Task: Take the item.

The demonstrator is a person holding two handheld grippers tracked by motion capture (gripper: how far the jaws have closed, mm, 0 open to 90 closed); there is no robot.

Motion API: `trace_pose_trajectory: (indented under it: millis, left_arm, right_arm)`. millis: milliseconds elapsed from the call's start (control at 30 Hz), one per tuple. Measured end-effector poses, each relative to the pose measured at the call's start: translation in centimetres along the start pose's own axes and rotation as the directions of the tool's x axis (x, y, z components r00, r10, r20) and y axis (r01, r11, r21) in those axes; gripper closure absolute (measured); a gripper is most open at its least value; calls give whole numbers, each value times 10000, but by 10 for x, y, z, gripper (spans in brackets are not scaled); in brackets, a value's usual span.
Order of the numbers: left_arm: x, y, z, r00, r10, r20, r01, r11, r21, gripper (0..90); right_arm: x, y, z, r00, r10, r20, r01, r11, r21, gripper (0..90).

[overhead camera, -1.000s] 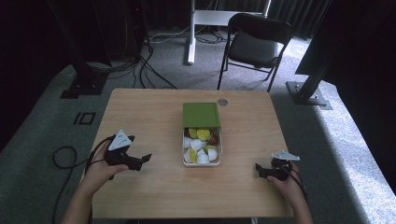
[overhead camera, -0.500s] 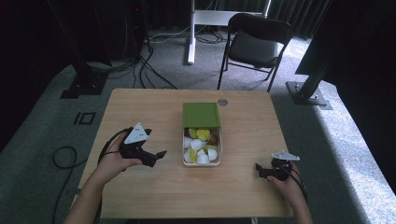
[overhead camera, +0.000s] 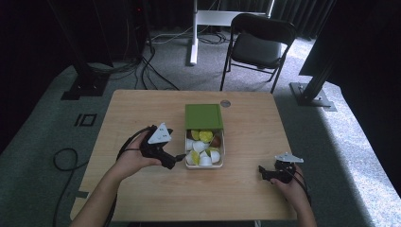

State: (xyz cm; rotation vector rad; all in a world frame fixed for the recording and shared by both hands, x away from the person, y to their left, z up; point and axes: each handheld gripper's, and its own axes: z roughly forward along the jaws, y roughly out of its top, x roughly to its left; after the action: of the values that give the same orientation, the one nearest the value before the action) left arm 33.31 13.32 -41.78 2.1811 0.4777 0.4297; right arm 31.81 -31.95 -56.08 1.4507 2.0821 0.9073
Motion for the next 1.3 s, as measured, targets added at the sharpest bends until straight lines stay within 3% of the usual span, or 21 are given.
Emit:
trace_pose_trajectory:
  millis: [300, 633, 1133, 1300]
  left_arm:
    - [-16, 16, 24, 9973, 413, 608, -417, 9991, 41, 17]
    - [-32, 28, 53, 9863, 1085, 1242, -1165, 9914, 591, 18]
    - [-48, 28, 89, 9711, 1307, 1997, -1542, 9822, 1074, 66]
    - [-47, 23, 97, 9700, 1108, 2166, -1438, 9792, 1430, 172]
  right_arm:
    - [0, 0, 0, 9999, -92, -83, 92, 10000, 0, 126]
    - [1, 0, 0, 9999, -83, -85, 83, 10000, 2, 125]
    - [1, 0, 0, 9999, -82, -88, 82, 10000, 3, 126]
    - [1, 0, 0, 9999, -78, -88, 79, 10000, 2, 126]
